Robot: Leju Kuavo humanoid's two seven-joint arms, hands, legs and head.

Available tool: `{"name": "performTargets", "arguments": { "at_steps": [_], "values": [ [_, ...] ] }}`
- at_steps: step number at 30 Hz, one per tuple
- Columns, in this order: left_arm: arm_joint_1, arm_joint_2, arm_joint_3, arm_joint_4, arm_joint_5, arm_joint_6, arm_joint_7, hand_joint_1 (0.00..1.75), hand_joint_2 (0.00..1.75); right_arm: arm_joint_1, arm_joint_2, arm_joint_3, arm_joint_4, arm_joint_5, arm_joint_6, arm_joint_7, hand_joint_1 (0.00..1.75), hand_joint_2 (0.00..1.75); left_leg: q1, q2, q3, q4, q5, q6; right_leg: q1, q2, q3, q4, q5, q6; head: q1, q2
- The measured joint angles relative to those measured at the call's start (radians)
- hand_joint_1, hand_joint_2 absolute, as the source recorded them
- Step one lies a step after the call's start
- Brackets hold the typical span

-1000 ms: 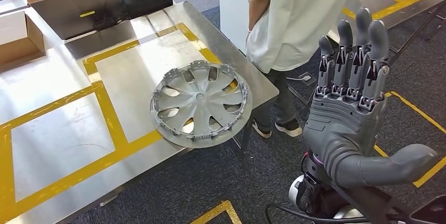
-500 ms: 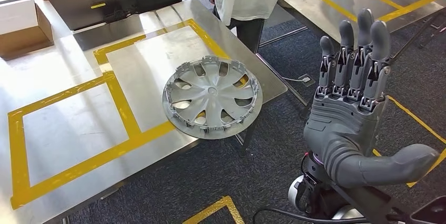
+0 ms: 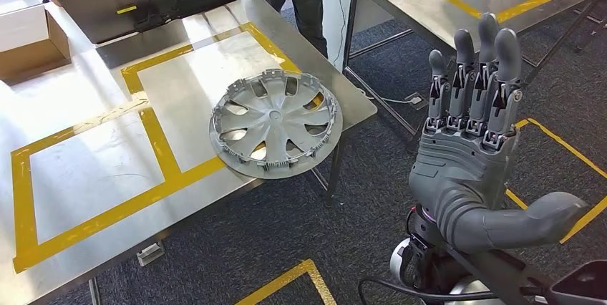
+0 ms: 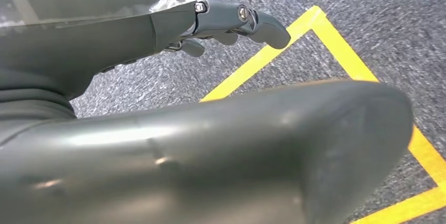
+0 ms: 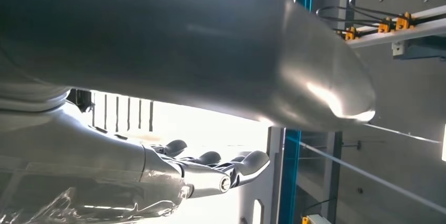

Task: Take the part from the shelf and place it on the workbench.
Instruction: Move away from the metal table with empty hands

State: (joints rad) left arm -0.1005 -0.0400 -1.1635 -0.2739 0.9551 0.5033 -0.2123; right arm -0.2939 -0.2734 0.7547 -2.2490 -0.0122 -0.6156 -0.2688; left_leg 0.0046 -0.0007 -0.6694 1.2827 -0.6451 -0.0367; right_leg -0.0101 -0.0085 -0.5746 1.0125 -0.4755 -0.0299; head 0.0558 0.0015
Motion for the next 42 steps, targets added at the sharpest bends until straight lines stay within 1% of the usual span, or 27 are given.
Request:
{"name": "performTargets", "arguments": {
  "at_steps": [1, 4, 6, 8, 9, 11, 13, 14, 15, 16, 18, 19, 20, 21, 24, 25, 27, 29, 30, 31, 32, 34, 35, 36, 39, 40, 42],
  "values": [
    [0.0, 0.001, 0.0, 0.0, 0.0, 0.0, 0.0, 0.0, 0.0, 0.001, 0.0, 0.0, 0.001, -0.001, 0.0, -0.001, 0.0, 0.0, 0.0, 0.0, 0.025, -0.031, 0.019, 0.001, 0.0, 0.0, -0.005, 0.002, 0.003, 0.002, 0.0, 0.0],
    [-0.002, 0.006, 0.0, 0.0, 0.0, 0.001, 0.001, 0.0, 0.0, 0.004, 0.0, 0.0, 0.001, -0.002, 0.0, -0.005, 0.0, 0.0, -0.001, -0.002, 0.145, -0.23, 0.092, 0.011, 0.002, 0.0, -0.016, 0.009, 0.011, 0.011, 0.0, 0.0],
    [-0.003, 0.007, 0.0, 0.0, 0.001, 0.001, 0.001, 0.0, 0.0, 0.005, 0.001, 0.0, 0.001, -0.003, 0.0, -0.007, 0.0, 0.0, -0.005, -0.003, 0.168, -0.282, 0.101, 0.022, 0.004, 0.0, -0.022, 0.011, 0.018, 0.023, 0.0, 0.0],
    [-0.002, 0.008, 0.0, 0.0, 0.001, 0.002, 0.001, 0.0, 0.0, 0.006, 0.001, -0.001, 0.001, -0.004, 0.0, -0.008, 0.0, 0.0, -0.006, -0.002, 0.161, -0.286, 0.111, 0.037, 0.002, 0.001, -0.026, 0.01, 0.024, 0.036, 0.0, 0.0],
    [-0.002, 0.009, 0.0, 0.0, 0.001, 0.002, 0.001, 0.0, 0.0, 0.007, 0.001, -0.002, 0.001, -0.005, 0.0, -0.01, 0.0, 0.0, -0.005, -0.001, 0.158, -0.289, 0.118, 0.045, 0.001, 0.001, -0.03, 0.015, 0.017, 0.042, 0.001, 0.0],
    [-0.003, 0.009, 0.0, 0.0, 0.0, 0.002, 0.001, 0.0, 0.0, 0.011, 0.001, -0.005, 0.001, -0.008, 0.0, -0.013, 0.0, 0.0, -0.001, 0.002, 0.146, -0.294, 0.132, 0.06, -0.001, 0.003, -0.055, 0.08, -0.039, 0.052, 0.006, 0.0],
    [-0.004, 0.009, 0.0, 0.0, 0.0, 0.002, 0.001, 0.0, 0.0, 0.015, 0.001, -0.006, 0.002, -0.01, 0.0, -0.014, 0.0, 0.0, -0.004, 0.003, 0.129, -0.291, 0.142, 0.065, -0.002, 0.003, -0.1, 0.209, -0.117, 0.058, 0.01, 0.0],
    [-0.003, 0.01, 0.0, 0.0, 0.0, 0.001, 0.001, 0.0, 0.0, 0.019, 0.001, -0.007, 0.003, -0.011, -0.001, -0.014, 0.0, 0.0, -0.005, 0.004, 0.12, -0.289, 0.147, 0.066, -0.002, 0.003, -0.116, 0.263, -0.141, 0.06, 0.011, 0.0],
    [-0.003, 0.011, 0.0, 0.0, 0.0, 0.001, 0.001, 0.0, 0.0, 0.022, 0.001, -0.007, 0.004, -0.012, -0.001, -0.015, 0.0, 0.0, -0.006, 0.004, 0.111, -0.286, 0.151, 0.066, -0.002, 0.003, -0.115, 0.285, -0.146, 0.06, 0.011, 0.0],
    [-0.003, 0.012, 0.0, 0.0, 0.0, 0.001, 0.001, 0.0, 0.0, 0.024, 0.001, -0.007, 0.004, -0.012, -0.001, -0.015, 0.0, 0.0, -0.006, 0.005, 0.103, -0.283, 0.154, 0.065, -0.002, 0.003, -0.094, 0.266, -0.133, 0.059, 0.012, 0.0],
    [-0.003, 0.013, 0.0, 0.0, 0.0, 0.002, 0.001, 0.0, 0.0, 0.025, 0.001, -0.008, 0.006, -0.013, -0.001, -0.017, 0.0, 0.0, -0.007, 0.004, 0.093, -0.277, 0.159, 0.061, -0.001, 0.003, -0.01, 0.138, -0.081, 0.052, 0.012, 0.0],
    [-0.003, 0.013, 0.0, 0.0, 0.0, 0.002, 0.001, 0.0, 0.0, 0.025, 0.001, -0.009, 0.006, -0.014, -0.001, -0.018, 0.0, 0.0, -0.009, 0.004, 0.089, -0.273, 0.162, 0.058, 0.001, 0.003, 0.028, 0.07, -0.062, 0.048, 0.012, 0.0],
    [-0.004, 0.013, 0.0, 0.0, 0.0, 0.002, 0.001, 0.0, 0.0, 0.026, 0.001, -0.01, 0.006, -0.016, -0.001, -0.018, 0.0, 0.0, -0.01, 0.004, 0.084, -0.27, 0.165, 0.053, 0.003, 0.003, 0.052, 0.024, -0.052, 0.043, 0.012, 0.0],
    [-0.004, 0.014, 0.0, 0.0, 0.0, 0.002, 0.001, 0.0, 0.0, 0.027, 0.001, -0.012, 0.006, -0.017, -0.001, -0.018, 0.0, 0.0, -0.011, 0.004, 0.078, -0.268, 0.169, 0.047, 0.005, 0.004, 0.059, 0.002, -0.05, 0.038, 0.012, 0.0],
    [-0.003, 0.014, 0.0, 0.0, 0.001, 0.002, 0.001, 0.0, 0.0, 0.03, 0.001, -0.015, 0.007, -0.019, -0.001, -0.019, 0.0, 0.0, -0.009, 0.004, 0.067, -0.264, 0.174, 0.028, 0.006, 0.004, 0.049, -0.008, -0.037, 0.017, 0.012, 0.0],
    [-0.003, 0.015, 0.0, 0.0, 0.001, 0.003, 0.001, 0.0, 0.0, 0.03, 0.001, -0.016, 0.007, -0.019, -0.001, -0.019, 0.0, 0.0, -0.008, 0.003, 0.061, -0.249, 0.157, 0.022, 0.004, 0.002, 0.046, -0.012, -0.03, 0.01, 0.01, 0.0],
    [-0.003, 0.015, 0.0, 0.0, 0.002, 0.003, 0.001, 0.0, 0.0, 0.03, 0.002, -0.016, 0.007, -0.019, -0.001, -0.019, 0.0, 0.0, -0.005, 0.001, 0.031, -0.159, 0.086, 0.011, 0.0, -0.001, 0.037, -0.014, -0.018, 0.001, 0.006, 0.0],
    [-0.002, 0.016, 0.0, 0.0, 0.004, 0.003, 0.001, 0.0, 0.0, 0.032, 0.002, -0.016, 0.008, -0.02, -0.001, -0.02, 0.0, 0.0, -0.001, 0.001, -0.007, -0.033, 0.019, 0.003, 0.001, -0.003, 0.022, -0.009, -0.011, -0.002, 0.003, 0.0],
    [-0.001, 0.016, 0.0, 0.0, 0.005, 0.003, 0.002, 0.0, 0.0, 0.033, 0.002, -0.015, 0.009, -0.021, -0.001, -0.02, 0.0, 0.0, 0.001, 0.001, -0.011, -0.002, 0.009, 0.001, 0.001, -0.003, 0.014, -0.005, -0.008, -0.001, 0.003, 0.0],
    [-0.001, 0.016, 0.0, 0.0, 0.006, 0.003, 0.002, 0.0, 0.0, 0.034, 0.002, -0.015, 0.01, -0.021, -0.001, -0.02, 0.0, 0.0, 0.002, 0.001, 0.004, -0.01, 0.018, 0.0, 0.0, -0.003, 0.007, -0.001, -0.005, 0.0, 0.003, 0.0],
    [-0.001, 0.016, 0.0, 0.0, 0.006, 0.003, 0.003, 0.0, 0.0, 0.035, 0.002, -0.015, 0.011, -0.021, -0.001, -0.02, 0.0, 0.0, 0.003, 0.001, 0.037, -0.057, 0.042, 0.0, 0.0, -0.002, 0.001, 0.003, -0.003, 0.002, 0.003, 0.0],
    [-0.002, 0.016, 0.0, 0.0, 0.007, 0.002, 0.003, 0.0, 0.0, 0.037, 0.002, -0.016, 0.011, -0.021, -0.001, -0.02, 0.0, 0.0, 0.003, 0.001, 0.12, -0.194, 0.092, 0.004, 0.001, -0.002, -0.006, 0.011, 0.0, 0.008, 0.003, 0.0],
    [-0.003, 0.016, 0.0, 0.0, 0.007, 0.002, 0.004, 0.0, 0.0, 0.037, 0.002, -0.016, 0.011, -0.021, -0.001, -0.02, 0.0, 0.0, 0.002, 0.0, 0.146, -0.244, 0.104, 0.009, 0.002, -0.001, -0.01, 0.014, 0.003, 0.013, 0.003, 0.0],
    [-0.004, 0.016, 0.0, 0.0, 0.007, 0.002, 0.004, 0.0, 0.0, 0.038, 0.002, -0.016, 0.011, -0.021, -0.001, -0.02, 0.0, 0.0, 0.0, -0.001, 0.156, -0.268, 0.107, 0.015, 0.003, -0.001, -0.014, 0.015, 0.006, 0.019, 0.003, 0.0],
    [-0.002, 0.017, 0.0, 0.0, 0.009, 0.002, 0.004, 0.0, 0.0, 0.042, 0.002, -0.017, 0.011, -0.021, -0.001, -0.02, 0.0, 0.0, -0.003, 0.0, 0.148, -0.278, 0.118, 0.039, 0.001, 0.0, -0.022, 0.014, 0.015, 0.041, 0.003, 0.0],
    [-0.002, 0.017, 0.0, 0.0, 0.009, 0.002, 0.004, 0.0, 0.0, 0.044, 0.001, -0.019, 0.011, -0.021, -0.001, -0.02, 0.0, 0.0, -0.001, 0.001, 0.144, -0.282, 0.125, 0.048, 0.0, 0.0, -0.027, 0.024, 0.002, 0.046, 0.005, 0.0],
    [-0.004, 0.017, 0.0, 0.0, 0.01, 0.002, 0.003, 0.0, 0.0, 0.046, 0.001, -0.022, 0.011, -0.021, -0.001, -0.02, 0.0, 0.0, 0.002, 0.004, 0.132, -0.286, 0.138, 0.061, -0.001, 0.001, -0.058, 0.102, -0.062, 0.053, 0.01, 0.0]
  ]
}}
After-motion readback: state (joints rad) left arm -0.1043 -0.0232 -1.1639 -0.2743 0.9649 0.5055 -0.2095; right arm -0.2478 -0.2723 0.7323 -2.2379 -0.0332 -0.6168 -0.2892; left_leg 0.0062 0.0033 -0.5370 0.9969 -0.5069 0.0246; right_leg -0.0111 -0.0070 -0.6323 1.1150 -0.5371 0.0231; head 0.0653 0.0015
